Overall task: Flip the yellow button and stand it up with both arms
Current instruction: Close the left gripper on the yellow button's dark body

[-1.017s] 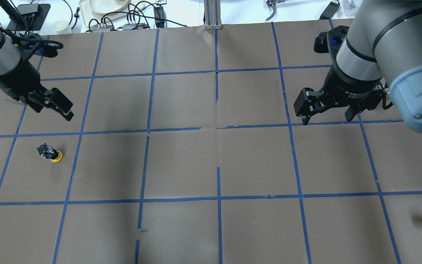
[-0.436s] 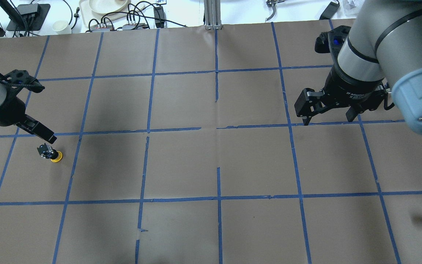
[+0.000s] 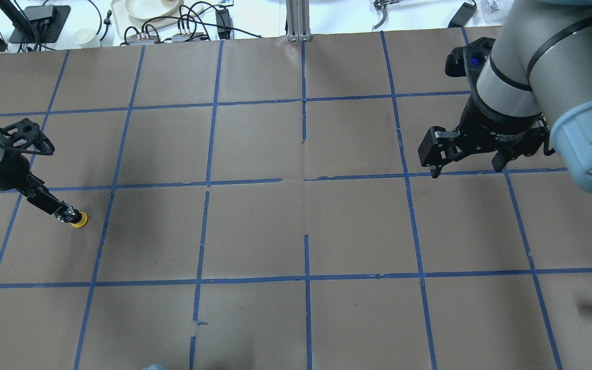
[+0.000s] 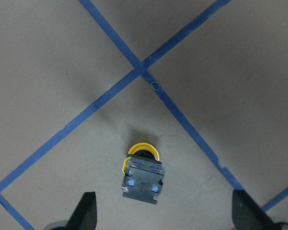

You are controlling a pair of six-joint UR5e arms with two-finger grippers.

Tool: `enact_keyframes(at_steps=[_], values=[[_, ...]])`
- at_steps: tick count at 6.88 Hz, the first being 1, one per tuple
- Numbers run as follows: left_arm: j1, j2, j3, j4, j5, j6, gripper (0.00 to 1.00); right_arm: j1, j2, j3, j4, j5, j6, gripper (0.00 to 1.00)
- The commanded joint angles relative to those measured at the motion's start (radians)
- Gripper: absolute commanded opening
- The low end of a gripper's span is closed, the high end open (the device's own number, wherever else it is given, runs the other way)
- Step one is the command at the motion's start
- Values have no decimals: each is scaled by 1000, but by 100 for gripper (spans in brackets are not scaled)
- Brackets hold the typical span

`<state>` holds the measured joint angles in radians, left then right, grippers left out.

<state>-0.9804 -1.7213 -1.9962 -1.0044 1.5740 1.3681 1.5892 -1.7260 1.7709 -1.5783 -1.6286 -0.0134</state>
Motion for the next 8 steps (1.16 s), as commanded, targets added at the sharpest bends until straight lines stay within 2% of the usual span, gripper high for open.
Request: enact_keyframes(at_steps=[1, 3, 6, 8], values=[[0, -64, -4, 81, -6, 103, 99, 0, -1, 4, -2, 0, 0, 100], [2, -96, -10, 81, -2, 106, 99, 0, -1, 4, -2, 0, 1, 100], [0, -69, -15, 0, 14, 112, 99, 0, -1, 4, 0, -2, 1, 100], [2, -90, -10, 6, 15, 114, 98, 0, -3, 5, 1, -2, 0, 100]])
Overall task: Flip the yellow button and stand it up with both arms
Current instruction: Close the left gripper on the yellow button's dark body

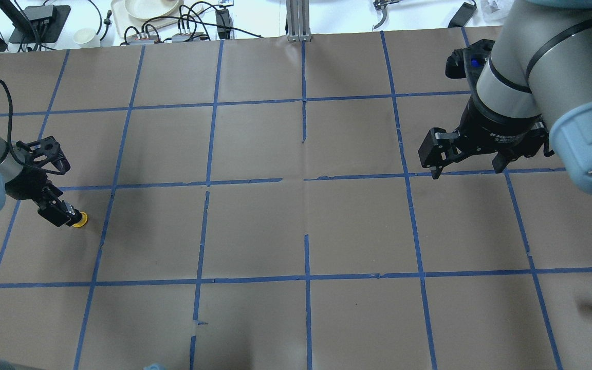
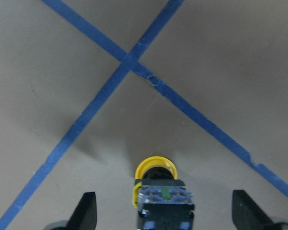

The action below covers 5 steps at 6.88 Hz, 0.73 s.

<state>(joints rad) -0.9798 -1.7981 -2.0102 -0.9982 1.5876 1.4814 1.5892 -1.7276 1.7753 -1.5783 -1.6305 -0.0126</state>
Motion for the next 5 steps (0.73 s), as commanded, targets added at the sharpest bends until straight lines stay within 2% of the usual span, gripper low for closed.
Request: enact_keyframes(at_steps=[1, 5], values=[[1, -12, 4, 3, 0, 0, 98, 0, 0, 1, 0, 0, 0, 100], [1, -17, -1, 7, 18, 0, 97, -27, 5, -4, -6, 17, -6, 100]])
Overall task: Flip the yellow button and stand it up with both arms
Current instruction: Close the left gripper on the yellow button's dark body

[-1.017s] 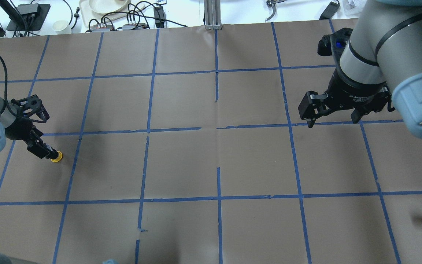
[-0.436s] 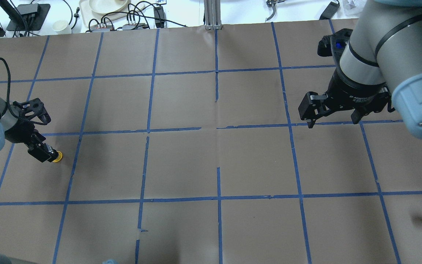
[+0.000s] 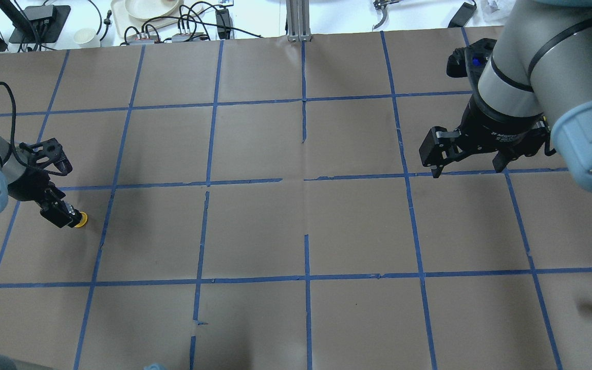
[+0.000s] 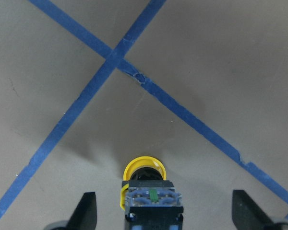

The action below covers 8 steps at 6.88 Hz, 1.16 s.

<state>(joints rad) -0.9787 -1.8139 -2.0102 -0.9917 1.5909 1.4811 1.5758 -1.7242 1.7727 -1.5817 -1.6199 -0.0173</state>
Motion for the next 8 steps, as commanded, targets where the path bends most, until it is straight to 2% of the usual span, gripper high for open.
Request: enact_keyframes(at_steps=[1, 3, 4, 5, 6, 8], values=[[0, -4, -2, 2, 41, -4, 96, -37, 6, 1, -9, 6, -10, 100], [0, -5, -2, 2, 41, -4, 91, -54, 6, 2, -10, 8, -4, 100], [0, -5, -2, 2, 43, -2, 82, -54, 8, 2, -14, 2, 3, 100], [0, -5, -2, 2, 43, -2, 66, -54, 6, 2, -14, -5, 2, 100], [0, -5, 5, 2, 44, -2, 43, -54, 5, 1, -14, -6, 2, 100], [-12, 31, 11, -11, 34, -19, 28, -54, -4, 1, -4, -14, 3, 100]])
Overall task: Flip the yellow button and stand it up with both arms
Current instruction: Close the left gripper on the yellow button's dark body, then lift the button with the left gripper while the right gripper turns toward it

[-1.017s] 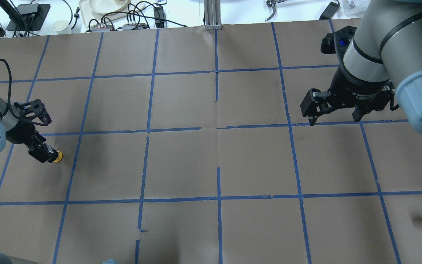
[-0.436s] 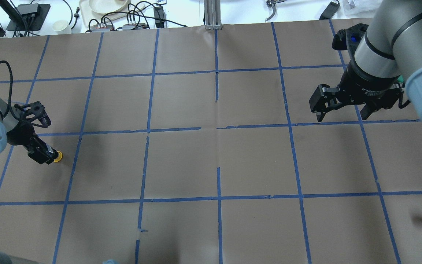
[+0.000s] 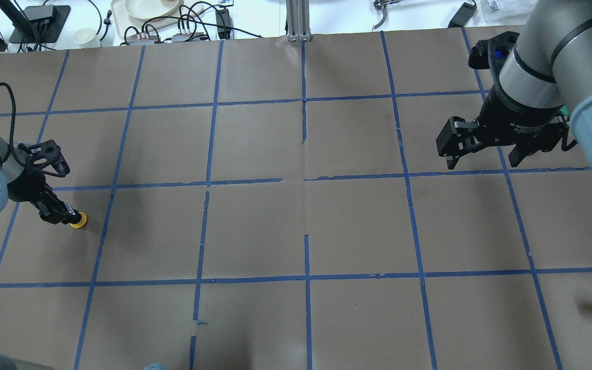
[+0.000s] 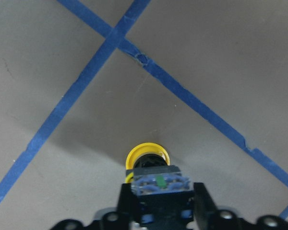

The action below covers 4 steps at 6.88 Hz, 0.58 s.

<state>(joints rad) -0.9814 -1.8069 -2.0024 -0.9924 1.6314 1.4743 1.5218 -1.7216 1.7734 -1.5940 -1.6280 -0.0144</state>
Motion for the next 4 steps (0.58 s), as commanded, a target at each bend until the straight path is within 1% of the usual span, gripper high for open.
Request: enact_keyframes(at_steps=[1, 2, 3, 4], values=[[-11, 49, 4, -20, -40, -14, 27, 0, -18, 0, 6, -7, -1, 100], [-14, 76, 11, -108, -136, -35, 27, 0, -22, 1, 3, 5, 1, 100], [-17, 116, 33, -249, -222, -89, 27, 0, -24, 1, 8, 1, 7, 100], [-20, 142, 48, -429, -367, -183, 27, 0, -30, -8, 12, -12, 7, 100]])
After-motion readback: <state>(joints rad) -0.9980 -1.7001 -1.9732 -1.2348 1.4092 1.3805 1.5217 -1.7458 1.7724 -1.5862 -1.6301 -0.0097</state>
